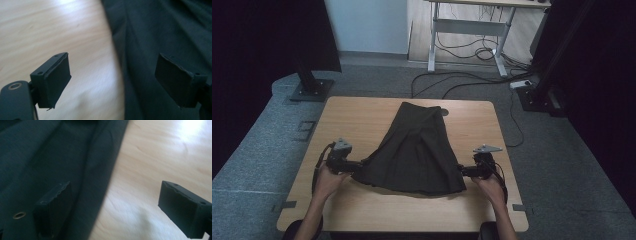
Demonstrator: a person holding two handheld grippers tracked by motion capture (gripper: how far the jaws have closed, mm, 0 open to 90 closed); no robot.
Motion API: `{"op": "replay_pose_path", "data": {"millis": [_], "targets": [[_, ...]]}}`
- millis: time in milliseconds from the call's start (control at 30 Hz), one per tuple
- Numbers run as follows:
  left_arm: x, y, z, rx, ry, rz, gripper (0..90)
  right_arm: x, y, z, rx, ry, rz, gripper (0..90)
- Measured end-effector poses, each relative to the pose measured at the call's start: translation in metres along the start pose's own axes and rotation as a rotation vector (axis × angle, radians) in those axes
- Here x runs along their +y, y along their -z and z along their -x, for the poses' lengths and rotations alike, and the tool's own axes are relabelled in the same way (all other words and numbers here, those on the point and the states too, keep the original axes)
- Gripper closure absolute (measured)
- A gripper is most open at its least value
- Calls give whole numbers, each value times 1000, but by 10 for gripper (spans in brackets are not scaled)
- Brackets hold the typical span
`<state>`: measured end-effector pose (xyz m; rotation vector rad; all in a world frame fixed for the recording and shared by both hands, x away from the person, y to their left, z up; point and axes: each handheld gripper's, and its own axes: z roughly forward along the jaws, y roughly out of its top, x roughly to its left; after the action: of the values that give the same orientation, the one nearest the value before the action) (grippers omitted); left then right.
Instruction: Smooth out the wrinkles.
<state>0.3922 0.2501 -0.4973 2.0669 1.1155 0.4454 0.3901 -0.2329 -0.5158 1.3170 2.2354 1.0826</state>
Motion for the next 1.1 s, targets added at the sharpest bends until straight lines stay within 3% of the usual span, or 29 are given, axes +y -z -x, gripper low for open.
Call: {"op": "replay_pose_path", "data": {"millis": [267, 467, 567, 667, 867, 900, 933, 1100], "targets": [[40, -36, 11, -19, -45, -37, 69, 30, -16, -16, 34, 7, 3, 103], [56, -59, 13, -20, -34, -51, 68, 48, -32, -32, 61, 25, 3, 92], [60, -66, 13, -22, -30, -55, 71, 56, -40, -41, 98, 44, 1, 101], [62, -72, 16, -23, -32, -59, 72, 64, -49, -48, 108, 69, -23, 220], [66, -79, 20, -16, -45, -56, 73, 72, -64, -52, 119, 107, -133, 779], [66, -79, 20, -16, -45, -56, 78, 72, -64, -52, 119, 107, -133, 779], [67, -79, 20, -14, -46, -55, 78, 74, -62, -53, 95, 121, -129, 868], [76, -83, 23, 9, -41, -45, 112, 76, -57, -37, 11, 109, -116, 875]]}}
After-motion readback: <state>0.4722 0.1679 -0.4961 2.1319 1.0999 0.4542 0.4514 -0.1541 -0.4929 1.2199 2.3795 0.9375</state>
